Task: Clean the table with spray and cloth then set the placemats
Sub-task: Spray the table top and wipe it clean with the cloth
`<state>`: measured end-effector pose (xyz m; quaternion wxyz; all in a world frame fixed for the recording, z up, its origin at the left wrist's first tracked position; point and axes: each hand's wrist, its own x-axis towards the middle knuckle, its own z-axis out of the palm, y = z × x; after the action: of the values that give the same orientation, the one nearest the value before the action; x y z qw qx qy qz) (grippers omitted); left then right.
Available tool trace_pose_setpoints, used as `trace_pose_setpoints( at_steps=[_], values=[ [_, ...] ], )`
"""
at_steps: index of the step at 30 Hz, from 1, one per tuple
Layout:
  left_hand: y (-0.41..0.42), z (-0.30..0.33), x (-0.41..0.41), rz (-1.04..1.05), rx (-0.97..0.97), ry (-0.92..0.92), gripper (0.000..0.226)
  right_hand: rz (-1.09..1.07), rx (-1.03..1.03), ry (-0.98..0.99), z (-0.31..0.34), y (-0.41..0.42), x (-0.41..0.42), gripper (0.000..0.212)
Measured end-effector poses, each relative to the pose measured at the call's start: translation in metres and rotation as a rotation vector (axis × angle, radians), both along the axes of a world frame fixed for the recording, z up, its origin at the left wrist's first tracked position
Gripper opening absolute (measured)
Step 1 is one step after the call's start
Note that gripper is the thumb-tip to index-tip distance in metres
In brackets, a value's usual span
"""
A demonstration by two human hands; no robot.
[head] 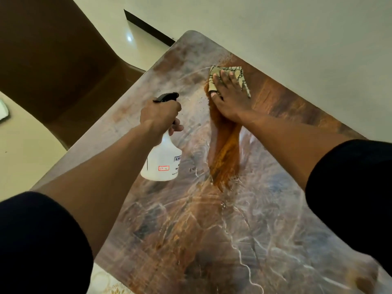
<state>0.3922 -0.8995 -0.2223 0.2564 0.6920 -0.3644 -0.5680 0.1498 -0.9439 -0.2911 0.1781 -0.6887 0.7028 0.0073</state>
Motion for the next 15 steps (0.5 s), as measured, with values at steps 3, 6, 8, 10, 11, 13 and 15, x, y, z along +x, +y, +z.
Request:
trace_pose_setpoints(
  at_steps=[3, 6, 8, 10, 11, 13, 15],
  values=[
    [-0.015, -0.003, 0.007, 0.034, -0.015, 0.054, 0.033, -0.074, -0.001, 0.003, -0.003, -0.035, -0.004, 0.065],
    [-0.030, 0.000, 0.012, 0.033, -0.020, 0.102, 0.039, -0.212, -0.001, 0.005, 0.000, -0.062, 0.014, 0.064],
    [-0.039, 0.002, 0.014, 0.034, -0.019, 0.114, 0.041, -0.280, -0.003, 0.004, 0.001, -0.072, 0.029, 0.064],
    [-0.046, 0.001, 0.015, 0.046, -0.017, 0.115, 0.043, -0.313, -0.029, 0.021, 0.000, -0.074, 0.041, 0.064],
    [-0.049, 0.000, 0.016, 0.055, -0.015, 0.117, 0.045, -0.306, -0.047, 0.019, -0.001, -0.076, 0.043, 0.064],
    [-0.052, -0.004, 0.017, 0.068, 0.000, 0.122, 0.046, -0.235, -0.061, -0.017, -0.003, -0.080, 0.039, 0.063],
    [-0.053, -0.009, 0.015, 0.075, 0.016, 0.133, 0.045, -0.088, -0.054, -0.069, -0.002, -0.082, 0.024, 0.062]
  ],
)
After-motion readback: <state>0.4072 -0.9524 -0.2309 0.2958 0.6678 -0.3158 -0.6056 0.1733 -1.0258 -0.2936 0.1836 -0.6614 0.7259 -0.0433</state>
